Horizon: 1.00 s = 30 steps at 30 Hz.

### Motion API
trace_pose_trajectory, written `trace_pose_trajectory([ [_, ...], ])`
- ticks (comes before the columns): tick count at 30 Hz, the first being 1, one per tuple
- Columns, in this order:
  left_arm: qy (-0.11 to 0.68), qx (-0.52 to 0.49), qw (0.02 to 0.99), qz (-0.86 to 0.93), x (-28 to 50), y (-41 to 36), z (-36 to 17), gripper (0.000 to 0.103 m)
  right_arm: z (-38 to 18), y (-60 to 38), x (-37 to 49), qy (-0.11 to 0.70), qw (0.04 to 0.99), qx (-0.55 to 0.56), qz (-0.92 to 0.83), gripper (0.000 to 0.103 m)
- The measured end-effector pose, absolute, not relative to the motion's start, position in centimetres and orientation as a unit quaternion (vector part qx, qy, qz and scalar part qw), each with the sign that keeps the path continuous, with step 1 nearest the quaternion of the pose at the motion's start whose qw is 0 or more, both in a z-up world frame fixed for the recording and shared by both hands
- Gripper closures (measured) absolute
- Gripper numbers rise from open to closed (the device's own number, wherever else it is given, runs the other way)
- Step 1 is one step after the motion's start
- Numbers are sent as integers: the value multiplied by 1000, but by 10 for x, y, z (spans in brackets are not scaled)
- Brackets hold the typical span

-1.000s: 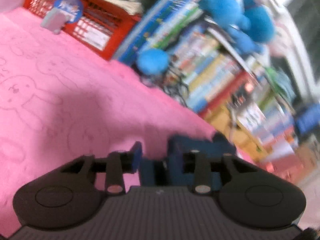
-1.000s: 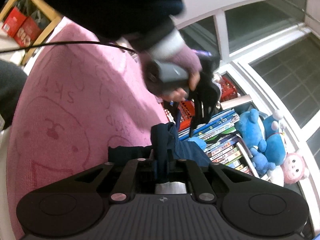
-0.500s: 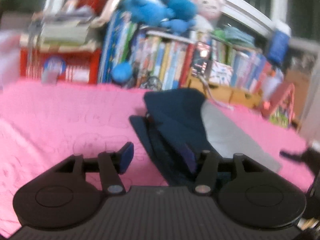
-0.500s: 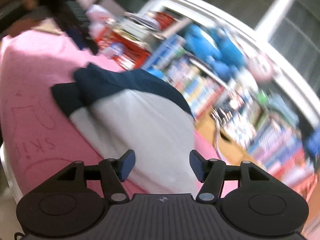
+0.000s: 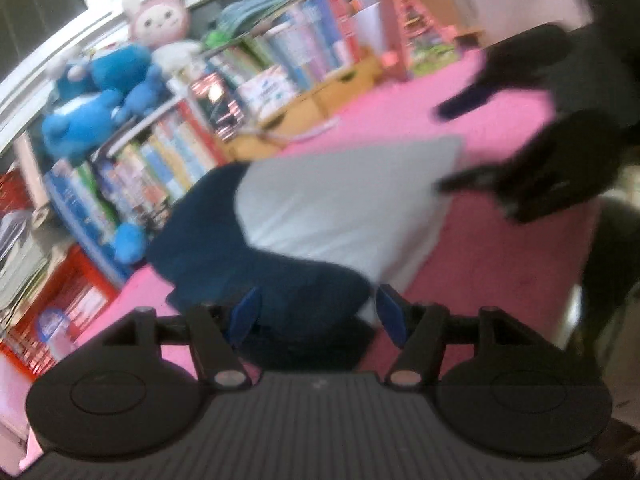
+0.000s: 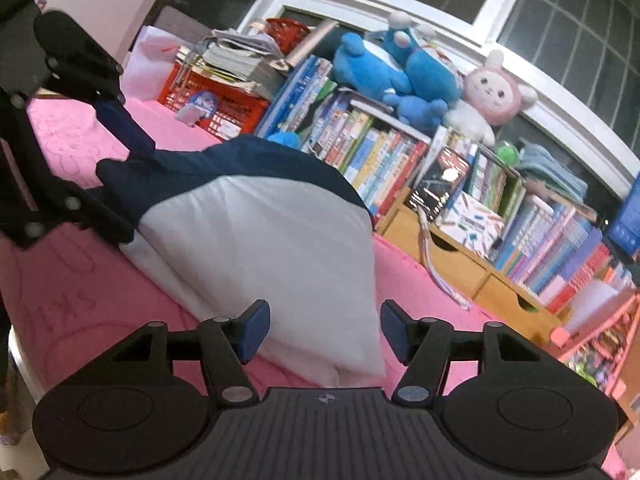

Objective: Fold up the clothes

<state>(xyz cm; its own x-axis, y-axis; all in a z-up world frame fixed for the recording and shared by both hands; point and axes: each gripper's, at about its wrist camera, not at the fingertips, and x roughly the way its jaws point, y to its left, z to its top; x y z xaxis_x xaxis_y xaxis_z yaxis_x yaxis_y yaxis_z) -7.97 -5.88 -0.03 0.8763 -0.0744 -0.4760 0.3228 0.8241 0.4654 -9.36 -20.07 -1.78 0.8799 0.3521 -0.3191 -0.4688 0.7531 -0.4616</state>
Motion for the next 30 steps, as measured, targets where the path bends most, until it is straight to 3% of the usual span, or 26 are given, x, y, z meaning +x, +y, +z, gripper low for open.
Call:
trace_pose_trajectory([
  [8,236,254,935,-78,-77,-45,0,41,-25,-228,-84,154,940,-236,191,39],
  [15,252,225,939,-62,-80,-36,-3,41,-19,-241,-43,219,949,-115,196,40],
  [18,261,189,945,-46,-81,-25,-2,41,-22,-258,-18,276,939,7,205,53],
  [21,256,174,951,-25,-87,-20,4,41,-24,-274,-2,298,926,100,210,58],
  [23,244,186,952,-16,-93,-23,9,42,-26,-276,2,301,922,119,210,79],
  [30,198,238,949,-62,-104,-51,23,40,-21,-257,-11,261,944,18,202,83],
])
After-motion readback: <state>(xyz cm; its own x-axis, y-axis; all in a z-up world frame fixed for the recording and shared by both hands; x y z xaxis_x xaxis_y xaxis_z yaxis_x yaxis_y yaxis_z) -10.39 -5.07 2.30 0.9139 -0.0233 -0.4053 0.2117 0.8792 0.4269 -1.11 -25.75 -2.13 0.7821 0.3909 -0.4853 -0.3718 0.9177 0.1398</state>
